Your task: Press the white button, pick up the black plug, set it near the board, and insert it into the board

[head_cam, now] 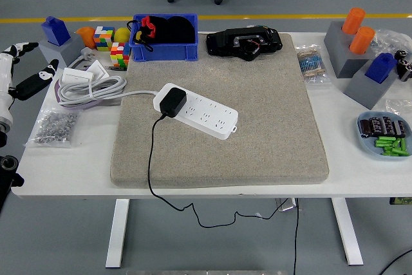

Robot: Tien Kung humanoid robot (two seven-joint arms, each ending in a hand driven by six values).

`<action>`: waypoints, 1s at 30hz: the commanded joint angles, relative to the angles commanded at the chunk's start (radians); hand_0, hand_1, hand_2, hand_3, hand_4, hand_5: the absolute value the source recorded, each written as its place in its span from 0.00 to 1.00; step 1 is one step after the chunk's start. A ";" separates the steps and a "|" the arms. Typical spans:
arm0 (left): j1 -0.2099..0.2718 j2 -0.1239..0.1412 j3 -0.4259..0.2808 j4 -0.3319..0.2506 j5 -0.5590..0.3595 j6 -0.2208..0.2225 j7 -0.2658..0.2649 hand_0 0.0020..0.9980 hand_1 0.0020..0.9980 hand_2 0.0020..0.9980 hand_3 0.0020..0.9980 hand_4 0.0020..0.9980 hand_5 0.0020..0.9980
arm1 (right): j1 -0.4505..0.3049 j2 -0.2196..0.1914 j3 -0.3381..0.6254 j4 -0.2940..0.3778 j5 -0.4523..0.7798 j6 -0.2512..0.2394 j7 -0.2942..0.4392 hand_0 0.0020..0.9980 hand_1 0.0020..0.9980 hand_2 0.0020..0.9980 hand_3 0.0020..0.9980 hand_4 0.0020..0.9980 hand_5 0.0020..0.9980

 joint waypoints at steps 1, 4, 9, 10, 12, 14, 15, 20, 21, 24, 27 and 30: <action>0.000 0.000 -0.001 0.000 -0.001 0.000 0.000 0.86 0.88 0.82 0.76 0.77 0.43 | -0.001 0.000 -0.001 0.000 0.001 0.000 0.000 0.62 0.56 0.60 0.54 0.65 0.32; 0.000 0.001 -0.001 -0.001 -0.001 0.000 -0.002 0.86 0.88 0.82 0.76 0.76 0.43 | -0.003 0.001 -0.006 -0.003 0.003 0.001 -0.002 0.62 0.56 0.60 0.54 0.65 0.33; 0.001 0.003 -0.002 -0.002 -0.001 -0.002 0.000 0.86 0.88 0.82 0.76 0.76 0.43 | -0.003 -0.002 -0.010 -0.003 0.004 0.001 -0.002 0.62 0.56 0.60 0.54 0.65 0.33; 0.000 0.004 -0.001 -0.002 -0.001 -0.003 0.001 0.86 0.88 0.82 0.76 0.76 0.43 | -0.002 -0.003 -0.010 -0.002 0.004 0.000 -0.001 0.62 0.56 0.60 0.54 0.65 0.32; -0.003 0.004 0.001 -0.001 0.001 -0.008 0.006 0.86 0.88 0.82 0.76 0.76 0.43 | 0.002 -0.005 -0.011 -0.001 0.004 0.000 -0.001 0.62 0.56 0.60 0.54 0.65 0.32; -0.005 0.006 0.006 -0.001 0.002 -0.010 0.008 0.86 0.88 0.82 0.76 0.76 0.43 | 0.004 -0.005 -0.011 0.000 0.003 0.000 -0.001 0.62 0.56 0.60 0.54 0.65 0.32; -0.006 0.007 0.008 -0.002 0.001 -0.010 0.008 0.86 0.88 0.82 0.76 0.76 0.43 | 0.005 -0.005 -0.011 0.001 0.004 0.000 -0.001 0.62 0.56 0.60 0.54 0.65 0.32; -0.007 0.008 0.011 -0.002 -0.002 -0.011 0.008 0.86 0.88 0.82 0.76 0.76 0.43 | 0.005 -0.005 -0.013 0.000 0.004 -0.001 0.000 0.62 0.56 0.60 0.54 0.65 0.32; -0.007 0.008 0.011 -0.002 -0.002 -0.011 0.008 0.86 0.88 0.82 0.76 0.76 0.43 | 0.005 -0.005 -0.013 -0.001 0.005 -0.001 0.000 0.62 0.56 0.60 0.54 0.65 0.32; -0.006 0.009 0.012 -0.004 -0.004 -0.011 0.008 0.86 0.88 0.82 0.76 0.76 0.43 | 0.002 -0.005 -0.016 -0.002 0.006 0.000 -0.001 0.62 0.56 0.60 0.54 0.65 0.33; -0.005 0.010 0.014 -0.005 -0.005 -0.011 0.008 0.86 0.88 0.82 0.76 0.76 0.43 | 0.000 -0.006 -0.018 -0.003 0.007 0.001 -0.002 0.62 0.56 0.60 0.54 0.65 0.33; -0.004 0.009 0.015 -0.005 -0.006 -0.011 0.007 0.86 0.88 0.82 0.76 0.76 0.43 | 0.000 -0.007 -0.019 -0.003 0.007 0.001 -0.002 0.62 0.56 0.60 0.54 0.65 0.33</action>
